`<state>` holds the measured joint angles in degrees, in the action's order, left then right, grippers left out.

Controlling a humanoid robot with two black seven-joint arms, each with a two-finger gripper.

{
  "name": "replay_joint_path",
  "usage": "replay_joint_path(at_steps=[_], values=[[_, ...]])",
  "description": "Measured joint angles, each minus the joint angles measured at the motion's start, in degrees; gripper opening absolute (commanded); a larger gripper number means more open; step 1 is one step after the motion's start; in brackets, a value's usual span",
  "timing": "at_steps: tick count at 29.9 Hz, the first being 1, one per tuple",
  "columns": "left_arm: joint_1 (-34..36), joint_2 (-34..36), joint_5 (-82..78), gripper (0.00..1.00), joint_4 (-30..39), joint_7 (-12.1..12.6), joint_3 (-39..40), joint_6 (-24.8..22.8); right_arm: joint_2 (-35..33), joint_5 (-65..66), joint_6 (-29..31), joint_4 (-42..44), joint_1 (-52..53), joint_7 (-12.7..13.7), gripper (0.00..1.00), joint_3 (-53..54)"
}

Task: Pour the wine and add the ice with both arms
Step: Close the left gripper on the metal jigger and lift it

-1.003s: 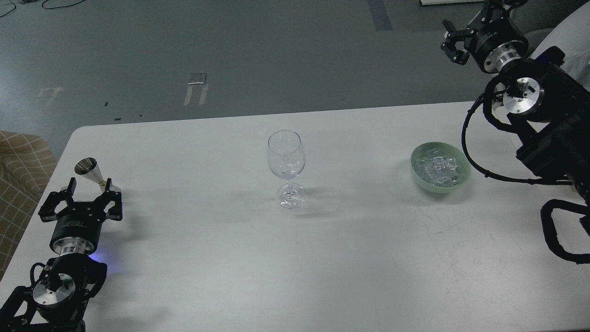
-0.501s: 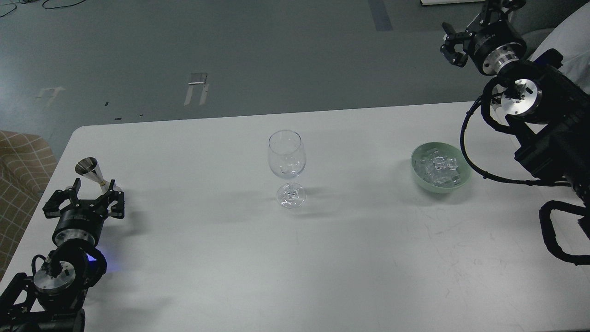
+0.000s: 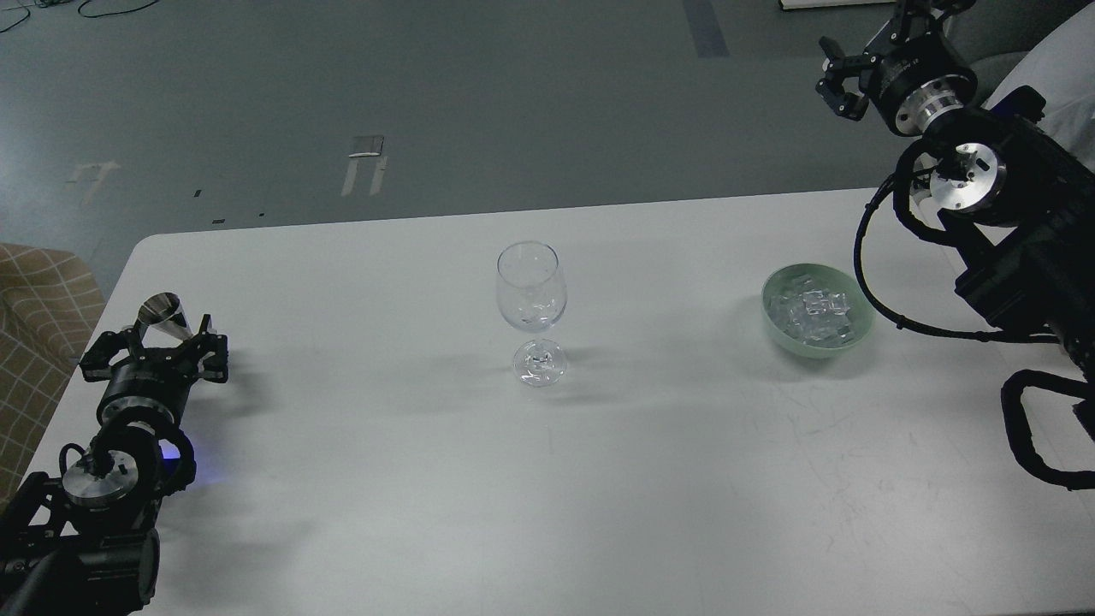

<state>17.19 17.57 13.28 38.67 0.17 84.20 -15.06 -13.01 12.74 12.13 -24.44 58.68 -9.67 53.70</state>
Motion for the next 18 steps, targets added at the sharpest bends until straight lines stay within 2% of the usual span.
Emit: replay_joint_path(at_steps=[2,5,15,18], values=[[0.46,0.0,-0.08,0.57,-0.49,0.24,0.0,-0.06,0.0,0.0,0.0,0.0,-0.03,0.0,1.0,0.0],[0.69,0.0,-0.16,0.48,-0.68,0.19,0.0,-0.12,-0.2,0.0,-0.05,0.0,-0.06,0.0,1.0,0.0],[0.75,-0.28,-0.25,0.3,-0.72,-0.05,0.0,-0.15,-0.39,0.0,-0.05,0.36,-0.52,0.0,1.0,-0.09],[0.75,-0.37,-0.25,0.3,-0.61,-0.05,0.0,-0.17,-0.39,0.0,-0.04,0.36,-0.52,0.0,1.0,-0.09]])
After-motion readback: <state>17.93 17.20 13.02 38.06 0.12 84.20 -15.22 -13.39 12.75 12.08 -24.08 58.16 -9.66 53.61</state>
